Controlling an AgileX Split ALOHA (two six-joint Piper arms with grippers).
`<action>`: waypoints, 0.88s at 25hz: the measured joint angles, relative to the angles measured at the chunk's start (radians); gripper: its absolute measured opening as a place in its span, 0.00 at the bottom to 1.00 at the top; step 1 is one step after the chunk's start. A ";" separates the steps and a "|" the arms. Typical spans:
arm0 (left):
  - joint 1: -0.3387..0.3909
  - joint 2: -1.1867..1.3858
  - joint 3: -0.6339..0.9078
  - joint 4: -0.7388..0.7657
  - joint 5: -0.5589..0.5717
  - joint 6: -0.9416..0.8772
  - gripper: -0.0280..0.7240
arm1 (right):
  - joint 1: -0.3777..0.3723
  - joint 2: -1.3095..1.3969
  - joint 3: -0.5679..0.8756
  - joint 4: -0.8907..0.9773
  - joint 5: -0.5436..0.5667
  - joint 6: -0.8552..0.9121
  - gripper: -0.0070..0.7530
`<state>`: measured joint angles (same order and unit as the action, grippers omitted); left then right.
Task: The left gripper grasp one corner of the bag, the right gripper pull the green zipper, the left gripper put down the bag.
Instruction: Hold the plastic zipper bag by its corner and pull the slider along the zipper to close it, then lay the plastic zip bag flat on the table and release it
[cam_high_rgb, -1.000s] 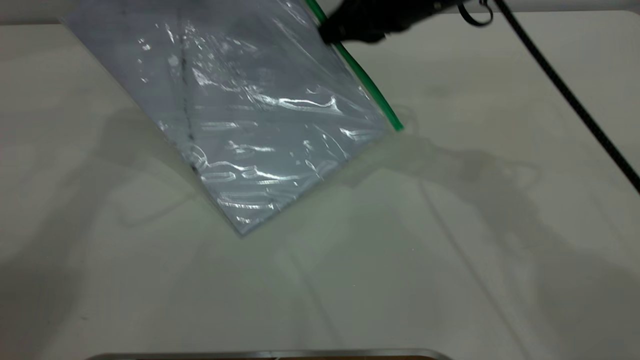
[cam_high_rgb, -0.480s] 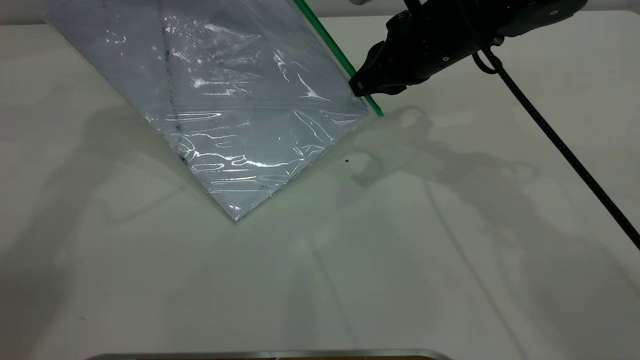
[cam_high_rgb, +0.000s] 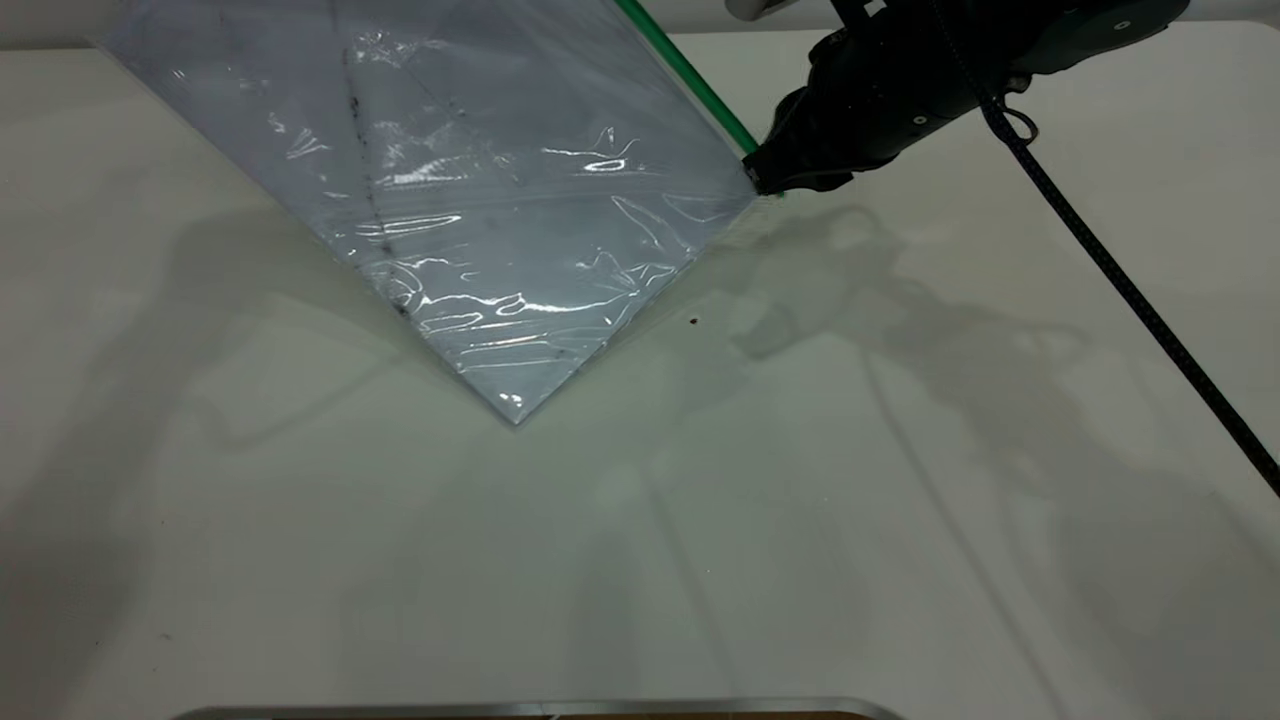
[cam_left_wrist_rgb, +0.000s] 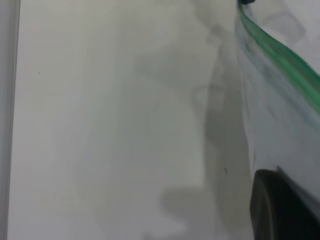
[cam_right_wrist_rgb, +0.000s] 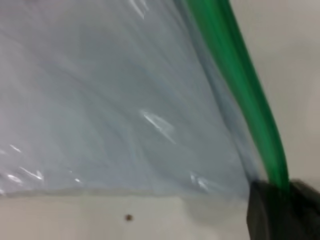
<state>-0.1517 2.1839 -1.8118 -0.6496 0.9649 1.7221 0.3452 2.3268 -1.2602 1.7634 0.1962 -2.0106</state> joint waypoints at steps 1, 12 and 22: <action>0.000 0.000 0.000 -0.001 0.000 0.000 0.11 | -0.001 0.001 0.000 0.000 -0.007 0.002 0.06; 0.001 0.000 0.000 -0.003 0.000 0.000 0.11 | -0.006 -0.021 0.003 0.025 0.025 0.132 0.10; 0.009 0.057 0.000 -0.027 0.018 -0.016 0.11 | -0.016 -0.125 -0.015 0.024 0.105 0.139 0.65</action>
<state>-0.1425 2.2406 -1.8118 -0.6770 0.9824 1.7064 0.3287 2.2019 -1.2753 1.7875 0.3016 -1.8715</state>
